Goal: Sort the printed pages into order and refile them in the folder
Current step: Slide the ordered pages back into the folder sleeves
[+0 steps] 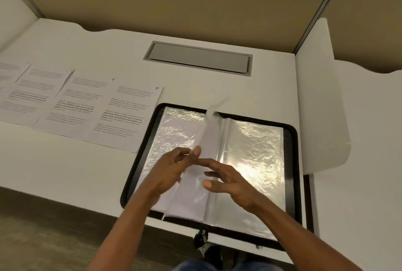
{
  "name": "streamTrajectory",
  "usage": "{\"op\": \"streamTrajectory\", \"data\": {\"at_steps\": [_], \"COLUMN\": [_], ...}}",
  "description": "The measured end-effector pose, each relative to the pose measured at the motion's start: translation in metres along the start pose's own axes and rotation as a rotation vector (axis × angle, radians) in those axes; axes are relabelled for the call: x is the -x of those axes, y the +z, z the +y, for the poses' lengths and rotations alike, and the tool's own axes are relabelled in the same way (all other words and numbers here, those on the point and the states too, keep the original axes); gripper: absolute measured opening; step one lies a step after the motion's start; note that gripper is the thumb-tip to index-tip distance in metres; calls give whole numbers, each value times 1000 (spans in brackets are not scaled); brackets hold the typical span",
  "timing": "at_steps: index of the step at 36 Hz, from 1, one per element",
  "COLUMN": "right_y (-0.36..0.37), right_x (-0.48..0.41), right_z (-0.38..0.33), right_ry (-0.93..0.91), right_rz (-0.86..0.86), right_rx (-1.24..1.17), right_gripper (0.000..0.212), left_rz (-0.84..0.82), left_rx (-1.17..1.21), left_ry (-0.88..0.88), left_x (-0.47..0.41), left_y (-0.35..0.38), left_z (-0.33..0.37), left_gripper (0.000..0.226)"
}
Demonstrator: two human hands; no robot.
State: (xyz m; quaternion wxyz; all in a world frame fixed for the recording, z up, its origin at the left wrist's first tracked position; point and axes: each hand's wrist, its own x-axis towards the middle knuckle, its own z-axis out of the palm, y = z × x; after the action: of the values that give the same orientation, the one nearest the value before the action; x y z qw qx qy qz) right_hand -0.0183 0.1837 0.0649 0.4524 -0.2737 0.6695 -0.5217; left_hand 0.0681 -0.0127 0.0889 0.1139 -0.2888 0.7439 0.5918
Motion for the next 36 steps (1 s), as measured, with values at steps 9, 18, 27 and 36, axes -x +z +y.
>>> {"op": "streamTrajectory", "data": {"at_steps": [9,18,27,36], "right_y": [34,39,58,60], "right_x": [-34,-38,-45,-49], "right_z": [19,56,67,67], "right_ry": [64,-55,-136,-151], "right_rz": [-130,-148,-132,-131], "right_rx": [303,644,969,1070], "right_gripper": [80,83,90,75], "left_rz": [367,621,634,518], "left_rx": [-253,-551,-927,-1052], "left_ry": [-129,-232,78,130], "left_x": [-18,-31,-42,-39], "left_y": [-39,-34,-24,-26], "left_z": [-49,-82,-106,-127], "left_gripper": [29,39,44,53]}}
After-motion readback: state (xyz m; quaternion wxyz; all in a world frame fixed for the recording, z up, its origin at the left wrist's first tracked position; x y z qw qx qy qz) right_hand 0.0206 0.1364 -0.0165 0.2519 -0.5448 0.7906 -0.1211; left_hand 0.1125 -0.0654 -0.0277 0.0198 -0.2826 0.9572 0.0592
